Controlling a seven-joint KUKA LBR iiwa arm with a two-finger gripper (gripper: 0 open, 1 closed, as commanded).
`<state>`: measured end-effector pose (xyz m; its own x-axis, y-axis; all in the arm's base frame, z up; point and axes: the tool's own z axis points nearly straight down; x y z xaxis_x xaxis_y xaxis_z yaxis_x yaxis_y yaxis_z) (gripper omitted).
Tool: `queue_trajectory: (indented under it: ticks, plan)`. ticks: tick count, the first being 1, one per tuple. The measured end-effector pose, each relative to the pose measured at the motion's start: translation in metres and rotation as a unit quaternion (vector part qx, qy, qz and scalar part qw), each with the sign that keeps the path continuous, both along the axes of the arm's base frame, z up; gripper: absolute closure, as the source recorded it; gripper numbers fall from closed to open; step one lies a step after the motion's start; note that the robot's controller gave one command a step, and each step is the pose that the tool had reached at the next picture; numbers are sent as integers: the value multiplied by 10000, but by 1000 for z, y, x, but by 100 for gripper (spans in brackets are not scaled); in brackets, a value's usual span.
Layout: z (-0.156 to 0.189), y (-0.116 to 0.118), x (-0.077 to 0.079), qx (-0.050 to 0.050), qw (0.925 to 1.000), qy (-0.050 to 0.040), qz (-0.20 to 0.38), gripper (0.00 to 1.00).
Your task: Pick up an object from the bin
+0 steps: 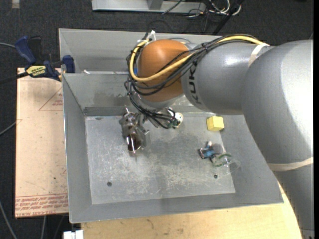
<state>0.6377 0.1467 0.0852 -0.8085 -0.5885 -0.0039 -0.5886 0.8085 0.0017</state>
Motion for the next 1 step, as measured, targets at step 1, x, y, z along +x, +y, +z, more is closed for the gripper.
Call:
queue_trajectory:
  ticks: [1]
  plan:
    - [8,0,0,-3,10000,4,-2,100]
